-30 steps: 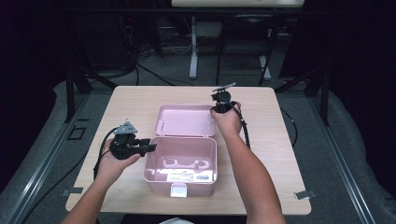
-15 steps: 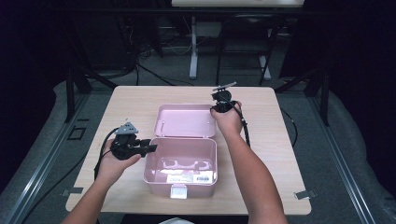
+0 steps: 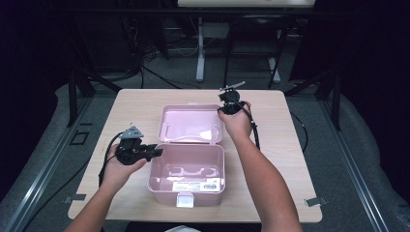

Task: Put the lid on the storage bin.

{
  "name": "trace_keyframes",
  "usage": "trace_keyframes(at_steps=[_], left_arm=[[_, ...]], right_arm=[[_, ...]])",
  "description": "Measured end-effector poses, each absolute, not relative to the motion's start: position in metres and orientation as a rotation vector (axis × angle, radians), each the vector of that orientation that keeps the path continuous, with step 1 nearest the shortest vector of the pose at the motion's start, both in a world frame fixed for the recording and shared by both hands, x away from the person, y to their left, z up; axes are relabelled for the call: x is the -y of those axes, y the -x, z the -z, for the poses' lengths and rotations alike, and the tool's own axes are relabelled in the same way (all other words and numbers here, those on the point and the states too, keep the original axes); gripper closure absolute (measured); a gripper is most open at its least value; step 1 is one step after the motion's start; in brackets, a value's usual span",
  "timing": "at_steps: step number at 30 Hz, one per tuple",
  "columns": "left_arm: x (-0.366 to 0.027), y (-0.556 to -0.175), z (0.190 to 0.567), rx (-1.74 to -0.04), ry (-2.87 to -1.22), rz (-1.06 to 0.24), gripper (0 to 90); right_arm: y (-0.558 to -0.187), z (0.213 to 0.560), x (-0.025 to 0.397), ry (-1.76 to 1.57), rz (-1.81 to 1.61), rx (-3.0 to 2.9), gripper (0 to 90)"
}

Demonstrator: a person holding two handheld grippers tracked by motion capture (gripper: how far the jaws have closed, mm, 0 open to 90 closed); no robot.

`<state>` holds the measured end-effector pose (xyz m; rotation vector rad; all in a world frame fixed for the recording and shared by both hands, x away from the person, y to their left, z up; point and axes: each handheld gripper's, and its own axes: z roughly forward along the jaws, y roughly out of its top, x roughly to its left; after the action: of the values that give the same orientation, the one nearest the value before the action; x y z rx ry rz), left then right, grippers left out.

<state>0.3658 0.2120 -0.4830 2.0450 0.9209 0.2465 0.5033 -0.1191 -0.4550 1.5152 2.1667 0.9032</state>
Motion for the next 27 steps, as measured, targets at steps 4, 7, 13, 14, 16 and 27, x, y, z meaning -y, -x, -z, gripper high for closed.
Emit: trace_keyframes(at_steps=[4, 7, 13, 14, 16, 27], left_arm=[[-0.211, -0.366, 0.483, -0.925, -2.037, -0.263, 71.5], [-0.211, -0.366, 0.483, -0.921, -2.032, -0.269, 73.5], [-0.210, -0.366, 0.483, -0.916, -2.025, -0.280, 74.2], [-0.210, -0.366, 0.483, -0.915, -2.025, -0.279, 74.4], [-0.211, -0.366, 0.483, -0.913, -2.026, -0.271, 74.5], [-0.221, -0.363, 0.475, -0.917, -1.987, -0.292, 77.2]], right_arm=[[-0.500, 0.450, 0.121, -1.509, -0.922, -2.156, 79.8], [-0.498, 0.447, 0.123, -1.502, -0.939, -2.154, 79.8], [-0.494, 0.441, 0.127, -1.488, -0.969, -2.147, 79.8], [-0.492, 0.438, 0.128, -1.479, -0.975, -2.143, 79.9], [-0.491, 0.437, 0.129, -1.475, -0.978, -2.143, 79.9], [-0.481, 0.424, 0.135, -1.445, -1.029, -2.122, 80.5]])
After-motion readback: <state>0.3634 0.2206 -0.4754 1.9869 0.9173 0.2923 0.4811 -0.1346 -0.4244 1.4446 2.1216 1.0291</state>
